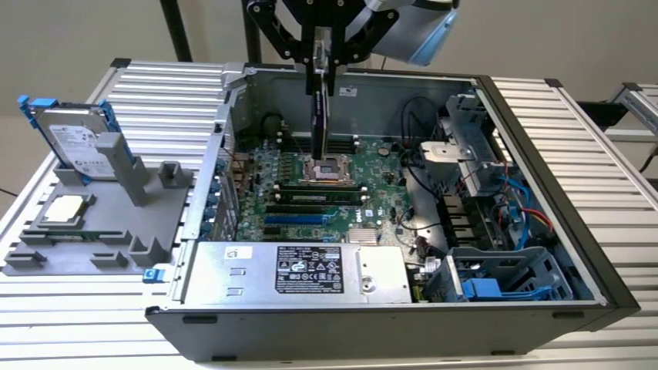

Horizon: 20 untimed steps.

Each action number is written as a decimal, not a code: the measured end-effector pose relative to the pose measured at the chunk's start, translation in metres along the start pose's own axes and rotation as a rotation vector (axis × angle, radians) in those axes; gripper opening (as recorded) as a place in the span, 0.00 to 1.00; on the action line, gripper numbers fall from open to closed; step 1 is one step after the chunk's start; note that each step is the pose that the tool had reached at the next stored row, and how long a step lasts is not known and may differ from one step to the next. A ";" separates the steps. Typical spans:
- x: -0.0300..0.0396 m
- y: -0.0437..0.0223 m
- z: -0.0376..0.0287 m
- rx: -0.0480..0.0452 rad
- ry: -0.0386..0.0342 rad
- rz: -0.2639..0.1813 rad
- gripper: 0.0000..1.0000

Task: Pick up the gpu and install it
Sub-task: 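Insert the gpu into the slot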

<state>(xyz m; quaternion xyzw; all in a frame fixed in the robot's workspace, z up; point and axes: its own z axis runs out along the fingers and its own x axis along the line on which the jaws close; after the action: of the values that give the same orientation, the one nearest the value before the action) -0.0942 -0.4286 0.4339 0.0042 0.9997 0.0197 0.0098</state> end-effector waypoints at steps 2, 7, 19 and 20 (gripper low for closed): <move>0.0000 0.0000 0.0000 -0.0001 0.0001 -0.003 0.00; 0.0000 0.0000 0.0000 -0.0003 0.0004 -0.010 0.00; 0.0000 0.0000 0.0000 -0.0006 0.0013 -0.032 0.00; 0.0000 0.0000 0.0000 -0.0006 0.0014 -0.034 0.00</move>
<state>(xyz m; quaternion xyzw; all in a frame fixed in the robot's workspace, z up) -0.0942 -0.4287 0.4340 -0.0127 0.9997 0.0199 0.0094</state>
